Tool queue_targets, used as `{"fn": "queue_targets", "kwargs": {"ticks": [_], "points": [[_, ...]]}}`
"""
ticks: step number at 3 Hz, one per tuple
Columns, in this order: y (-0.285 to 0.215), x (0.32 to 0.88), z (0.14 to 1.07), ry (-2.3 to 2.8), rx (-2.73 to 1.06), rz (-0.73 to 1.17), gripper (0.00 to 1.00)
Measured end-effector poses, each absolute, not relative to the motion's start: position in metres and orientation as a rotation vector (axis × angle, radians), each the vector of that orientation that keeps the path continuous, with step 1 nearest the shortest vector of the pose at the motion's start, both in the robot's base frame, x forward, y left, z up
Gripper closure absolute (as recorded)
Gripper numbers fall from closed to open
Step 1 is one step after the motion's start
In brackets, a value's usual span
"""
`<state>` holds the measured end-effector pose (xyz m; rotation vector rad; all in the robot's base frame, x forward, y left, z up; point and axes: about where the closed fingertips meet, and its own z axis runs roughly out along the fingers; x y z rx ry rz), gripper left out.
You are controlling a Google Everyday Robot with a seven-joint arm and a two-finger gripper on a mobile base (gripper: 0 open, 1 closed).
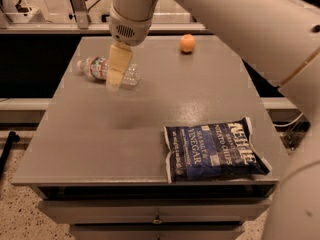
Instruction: Place water bottle upright
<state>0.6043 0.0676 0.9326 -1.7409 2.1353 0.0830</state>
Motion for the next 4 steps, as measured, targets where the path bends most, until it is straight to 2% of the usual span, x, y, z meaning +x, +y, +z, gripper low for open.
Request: {"fn": "queue_targets", "kwargs": {"ticks": [2,4], "points": [[0.127,0.656,0.910,2.167,-1.698,0.124,0.00],[0.158,0.688,0.866,2.270,-1.658,0.117,0.00]]}}
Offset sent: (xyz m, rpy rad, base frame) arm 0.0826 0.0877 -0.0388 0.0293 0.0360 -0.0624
